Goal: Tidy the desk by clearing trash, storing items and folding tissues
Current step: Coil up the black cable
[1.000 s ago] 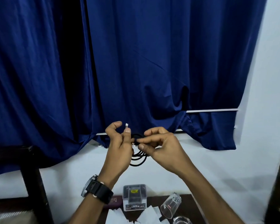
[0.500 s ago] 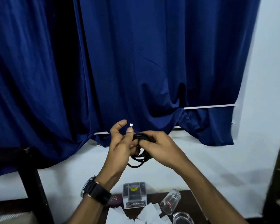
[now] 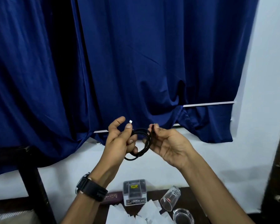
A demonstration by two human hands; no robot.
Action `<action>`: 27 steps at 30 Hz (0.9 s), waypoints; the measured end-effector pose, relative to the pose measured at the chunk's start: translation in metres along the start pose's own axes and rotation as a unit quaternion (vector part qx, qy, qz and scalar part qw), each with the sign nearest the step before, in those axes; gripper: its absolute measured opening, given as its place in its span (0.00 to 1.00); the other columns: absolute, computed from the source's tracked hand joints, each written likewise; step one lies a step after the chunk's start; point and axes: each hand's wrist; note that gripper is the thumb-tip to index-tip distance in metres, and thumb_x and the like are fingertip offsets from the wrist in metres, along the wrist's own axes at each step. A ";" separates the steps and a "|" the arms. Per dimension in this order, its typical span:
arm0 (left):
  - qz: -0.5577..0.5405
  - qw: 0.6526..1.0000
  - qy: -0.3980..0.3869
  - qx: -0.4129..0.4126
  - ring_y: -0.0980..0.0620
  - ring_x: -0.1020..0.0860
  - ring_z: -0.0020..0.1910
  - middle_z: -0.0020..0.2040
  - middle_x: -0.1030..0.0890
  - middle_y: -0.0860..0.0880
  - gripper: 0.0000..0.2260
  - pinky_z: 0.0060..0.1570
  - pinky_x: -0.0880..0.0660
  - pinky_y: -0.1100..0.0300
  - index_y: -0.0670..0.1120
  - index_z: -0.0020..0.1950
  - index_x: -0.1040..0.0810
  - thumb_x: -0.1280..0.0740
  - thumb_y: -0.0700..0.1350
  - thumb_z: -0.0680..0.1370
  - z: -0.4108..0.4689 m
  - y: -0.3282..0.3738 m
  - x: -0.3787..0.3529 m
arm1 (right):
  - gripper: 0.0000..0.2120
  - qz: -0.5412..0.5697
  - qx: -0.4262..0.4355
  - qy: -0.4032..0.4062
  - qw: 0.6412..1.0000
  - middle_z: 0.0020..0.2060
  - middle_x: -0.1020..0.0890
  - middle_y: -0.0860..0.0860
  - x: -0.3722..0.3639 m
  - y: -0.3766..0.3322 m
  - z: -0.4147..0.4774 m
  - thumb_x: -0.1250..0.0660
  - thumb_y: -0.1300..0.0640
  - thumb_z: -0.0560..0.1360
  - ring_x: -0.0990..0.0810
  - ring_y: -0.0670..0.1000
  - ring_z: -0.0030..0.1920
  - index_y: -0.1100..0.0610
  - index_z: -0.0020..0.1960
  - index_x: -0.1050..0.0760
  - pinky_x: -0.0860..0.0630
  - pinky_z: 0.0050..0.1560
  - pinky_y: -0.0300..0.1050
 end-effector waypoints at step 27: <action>0.092 0.978 0.177 -0.056 0.56 0.27 0.29 0.35 0.25 0.49 0.09 0.36 0.28 0.57 0.54 0.62 0.33 0.38 0.52 0.84 -0.004 -0.007 0.004 | 0.12 -0.281 0.144 -0.113 0.942 0.38 0.21 0.49 -0.017 0.037 -0.010 0.42 0.61 0.86 0.21 0.50 0.41 0.60 0.61 0.21 0.20 0.54 0.49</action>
Point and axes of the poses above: each hand's wrist, its own z-axis towards the middle knuckle, its own x-axis out of the back of the hand, y = z × x
